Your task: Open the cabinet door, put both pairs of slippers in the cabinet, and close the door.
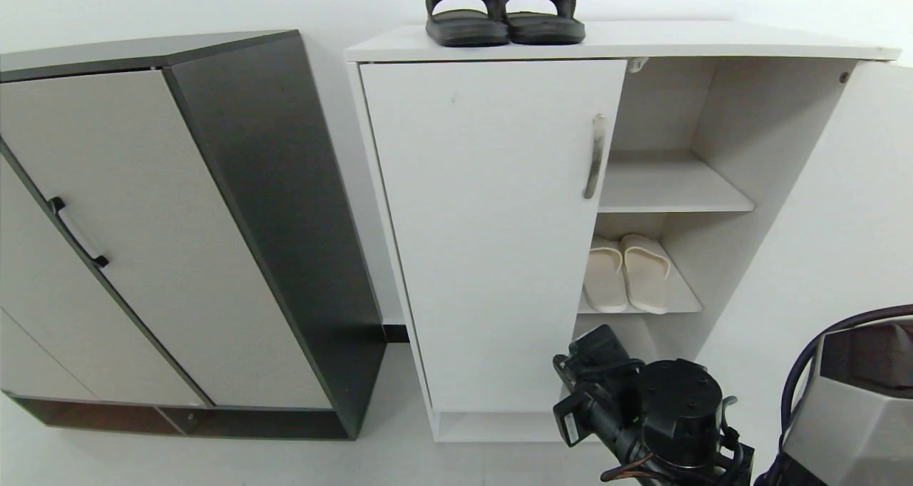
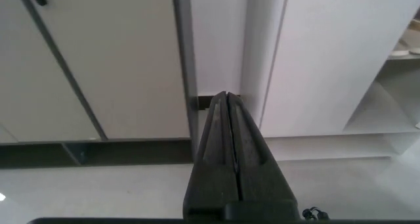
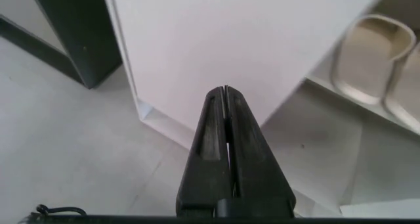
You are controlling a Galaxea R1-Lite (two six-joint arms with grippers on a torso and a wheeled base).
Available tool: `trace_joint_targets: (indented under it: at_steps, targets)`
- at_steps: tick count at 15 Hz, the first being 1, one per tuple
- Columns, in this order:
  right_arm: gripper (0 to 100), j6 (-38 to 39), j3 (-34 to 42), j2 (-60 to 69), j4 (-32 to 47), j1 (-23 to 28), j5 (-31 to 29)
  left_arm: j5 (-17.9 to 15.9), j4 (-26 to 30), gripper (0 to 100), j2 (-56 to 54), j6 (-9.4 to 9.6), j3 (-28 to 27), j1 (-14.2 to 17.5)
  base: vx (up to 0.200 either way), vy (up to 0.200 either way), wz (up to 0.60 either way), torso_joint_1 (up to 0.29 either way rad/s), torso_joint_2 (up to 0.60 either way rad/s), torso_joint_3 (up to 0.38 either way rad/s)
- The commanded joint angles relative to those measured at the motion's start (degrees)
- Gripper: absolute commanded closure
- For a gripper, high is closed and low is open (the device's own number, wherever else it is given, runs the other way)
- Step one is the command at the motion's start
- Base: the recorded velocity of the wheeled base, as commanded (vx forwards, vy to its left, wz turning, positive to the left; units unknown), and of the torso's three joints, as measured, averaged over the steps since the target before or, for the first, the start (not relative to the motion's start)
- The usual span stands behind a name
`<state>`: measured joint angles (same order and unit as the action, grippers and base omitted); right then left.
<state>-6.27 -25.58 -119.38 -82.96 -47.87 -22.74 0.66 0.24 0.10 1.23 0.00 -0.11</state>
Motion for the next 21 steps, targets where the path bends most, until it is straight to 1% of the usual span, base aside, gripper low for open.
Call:
trace_joint_targets:
  at_steps: [1,2,11,13,14,20,21]
  targets:
    - [100,-0.3,0.1,-0.2,0.0,-0.1,0.0,0.0,0.0,100,0.1,0.00,0.0,-0.1,0.000,0.200,0.00,0.002,0.00,0.002]
    - [100,-0.9,0.2,-0.6,-0.3,-0.1,0.0,0.1,0.0,100,0.1,0.00,0.0,-0.1,0.000,0.200,0.00,0.002,0.00,0.007]
    - [100,-0.9,-0.2,-0.7,-1.2,-0.6,0.0,0.1,-0.1,100,0.1,0.00,0.0,0.0,0.000,0.000,0.00,0.000,0.00,0.000]
    - [100,-0.8,-0.7,-1.2,-3.5,-0.7,1.3,0.0,-0.1,100,0.1,0.00,0.0,-0.1,0.000,0.000,0.00,0.000,0.00,0.000]
    - [100,-0.9,-0.7,-1.9,-6.6,-0.7,1.7,0.0,0.0,100,0.1,0.00,0.0,0.0,0.000,0.000,0.00,0.000,0.00,0.000]
    - [100,-1.0,-0.9,-2.7,-7.0,-0.7,1.6,0.0,-0.1,100,0.1,0.00,0.0,0.0,0.000,0.000,0.00,0.000,0.00,0.000]
    - [100,-1.0,-1.1,-3.1,-7.0,-0.6,1.6,0.0,0.0,100,0.1,0.00,0.0,-0.1,0.000,0.000,0.00,0.002,-0.17,-0.193]
